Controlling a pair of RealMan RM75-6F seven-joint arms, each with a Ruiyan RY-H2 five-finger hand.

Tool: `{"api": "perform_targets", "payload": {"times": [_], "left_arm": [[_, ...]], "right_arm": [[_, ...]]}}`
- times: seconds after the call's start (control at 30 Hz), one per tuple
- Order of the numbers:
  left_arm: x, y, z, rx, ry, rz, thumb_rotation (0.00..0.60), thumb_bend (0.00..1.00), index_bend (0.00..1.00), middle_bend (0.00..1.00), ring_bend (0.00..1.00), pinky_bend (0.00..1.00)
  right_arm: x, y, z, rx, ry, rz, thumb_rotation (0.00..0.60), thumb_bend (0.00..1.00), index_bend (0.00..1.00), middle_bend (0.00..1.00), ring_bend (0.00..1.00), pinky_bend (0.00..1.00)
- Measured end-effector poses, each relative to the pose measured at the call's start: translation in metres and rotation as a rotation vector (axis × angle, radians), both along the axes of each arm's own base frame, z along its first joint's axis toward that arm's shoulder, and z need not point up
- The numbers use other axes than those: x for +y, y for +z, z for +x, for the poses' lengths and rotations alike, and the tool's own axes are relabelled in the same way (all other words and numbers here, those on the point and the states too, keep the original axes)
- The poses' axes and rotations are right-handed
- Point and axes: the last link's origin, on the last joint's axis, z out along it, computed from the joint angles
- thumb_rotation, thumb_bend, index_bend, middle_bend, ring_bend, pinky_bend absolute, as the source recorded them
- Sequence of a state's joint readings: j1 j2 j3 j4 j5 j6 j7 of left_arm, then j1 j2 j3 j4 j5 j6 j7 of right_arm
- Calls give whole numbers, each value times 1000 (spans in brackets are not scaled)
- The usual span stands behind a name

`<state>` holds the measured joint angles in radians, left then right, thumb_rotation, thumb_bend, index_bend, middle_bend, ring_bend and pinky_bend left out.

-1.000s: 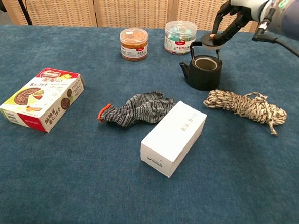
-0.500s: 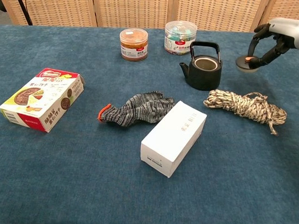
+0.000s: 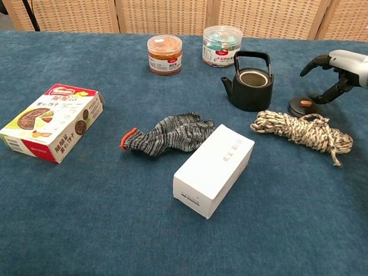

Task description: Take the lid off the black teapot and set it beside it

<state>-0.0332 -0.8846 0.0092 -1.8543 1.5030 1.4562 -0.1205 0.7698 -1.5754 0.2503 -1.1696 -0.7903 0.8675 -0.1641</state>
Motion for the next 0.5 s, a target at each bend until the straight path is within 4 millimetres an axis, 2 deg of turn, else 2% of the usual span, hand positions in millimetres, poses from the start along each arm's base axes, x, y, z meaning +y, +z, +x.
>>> {"api": "perform_targets", "payload": {"times": [0.17,0.23,0.3,0.37,0.4,0.5], "left_arm": [[-2,1,0,-5,-5,2,600,0,0,0,0,0],[-3,2,0,-6,-8,2,600,0,0,0,0,0],[-4,2,-1,-6,-12,1,600,0,0,0,0,0],[-5,1,-1,-3,-16,0,600,0,0,0,0,0],[-5,0,-1,1,-18,-2,600,0,0,0,0,0],[-7,-3,0,9,-26,-9,600,0,0,0,0,0]], "right_arm": [[11,19,7,-20,57,-46,600,445,199,0,0,0],[19,31,8,-21,88,-71,600,367,200,0,0,0],[32,49,4,-15,121,-111,600,188,199,0,0,0],[47,67,-5,-3,148,-150,600,64,188,0,0,0],[53,73,-9,3,158,-165,600,21,178,0,0,0],[75,89,-22,27,193,-204,600,0,157,0,0,0]]}}
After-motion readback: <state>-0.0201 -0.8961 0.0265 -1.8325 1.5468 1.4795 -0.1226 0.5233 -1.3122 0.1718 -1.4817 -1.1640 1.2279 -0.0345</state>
